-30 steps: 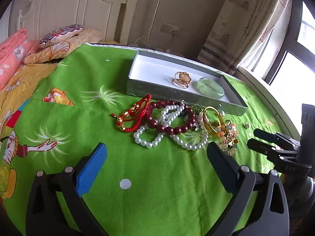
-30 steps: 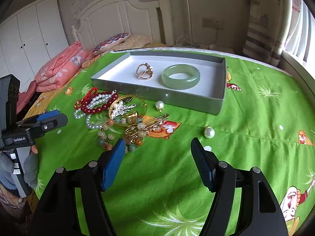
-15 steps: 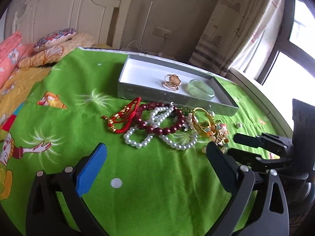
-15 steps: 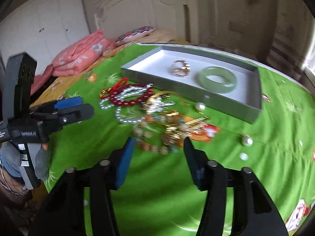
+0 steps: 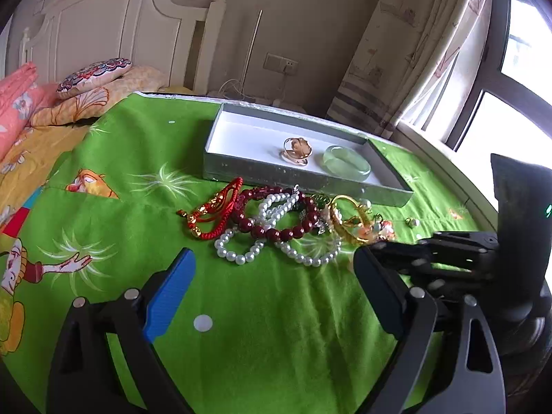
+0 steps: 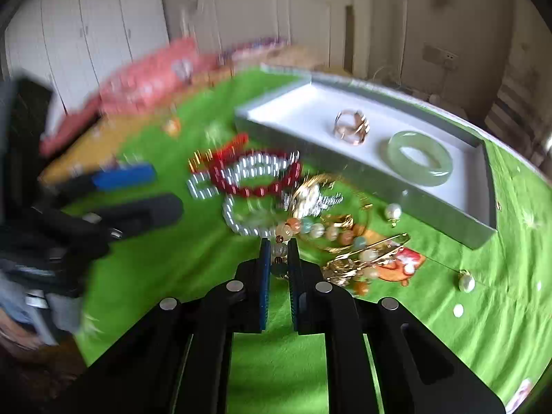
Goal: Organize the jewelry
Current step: 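Lift both open grippers out of the box back toward the jewelry pile, then grasp the multicolour bead bracelet with the right gripper while the left grasps a gold bangle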
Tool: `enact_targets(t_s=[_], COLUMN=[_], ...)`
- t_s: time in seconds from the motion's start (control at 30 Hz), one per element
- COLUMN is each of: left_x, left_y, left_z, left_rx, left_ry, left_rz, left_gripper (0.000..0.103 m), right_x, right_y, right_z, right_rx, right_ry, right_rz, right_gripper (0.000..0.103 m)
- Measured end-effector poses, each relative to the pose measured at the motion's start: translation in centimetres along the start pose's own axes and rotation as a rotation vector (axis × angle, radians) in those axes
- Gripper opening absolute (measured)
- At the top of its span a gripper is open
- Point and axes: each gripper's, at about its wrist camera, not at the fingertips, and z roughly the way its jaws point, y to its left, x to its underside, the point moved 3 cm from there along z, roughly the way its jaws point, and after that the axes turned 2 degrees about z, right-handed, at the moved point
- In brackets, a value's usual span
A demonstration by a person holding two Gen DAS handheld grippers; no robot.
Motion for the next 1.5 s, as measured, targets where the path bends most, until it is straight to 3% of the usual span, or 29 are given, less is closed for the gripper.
enact_targets(t_s=[0.17,0.27,0.43,0.53,0.73,0.9,1.0,1.07,1.17,1.37,1.5], left_x=[0.0,0.0,0.2,0.2,-0.5,-0.7,-1.0,-1.2,-1.8,-2.7,-2.8], left_y=[0.0,-0.3,-2.4,-4.4,-8.1,-8.5,-7.6,-7.1,-6.7,-7.5,-8.0], left_z=[-0.1,0.1,0.8,1.4,3.0,4.4,5.4,5.9,6.8,8.8,9.5], left_rx=[0.028,0.026,-0.019,0.011,0.044,0.061,0.115,0.144,0.159,0.089,0.044], left_ry=[-0.01,0.008,0.057,0.075,0.092,0.119,0.151,0.16,0.164,0.173,0.189], left_rz=[0.0,0.013,0.119,0.151,0.223,0.205,0.14,0.105,0.087,0.15,0.189], left_gripper=[0.092,0.091,0.091,0.091,0.091,0.091,0.079,0.064,0.05,0.036,0.034], right_x=[1.0,1.8,2.4,2.9,4.1,4.2,4.2,4.2,4.0,3.9,3.9], right_y=[-4.8,-7.3,-8.8,-8.8,-10.6,-10.9,-10.8,-10.7,-10.6,-10.4,-10.4], right_z=[-5.3,-7.4,-10.0,-10.5,-10.1,-10.0,-10.1,-10.0,-9.7,-9.6,-9.6], right_rx=[-0.291,-0.379,-0.353,-0.325,-0.398,-0.388,-0.374,-0.369,-0.364,-0.36,-0.359], right_ry=[-0.218,-0.304,-0.372,-0.385,-0.369,-0.37,-0.368,-0.362,-0.357,-0.357,-0.356], right_rz=[0.255,0.366,0.369,0.34,0.436,0.446,0.438,0.435,0.426,0.424,0.422], right_gripper=[0.01,0.011,0.011,0.011,0.011,0.011,0.011,0.011,0.011,0.011,0.011])
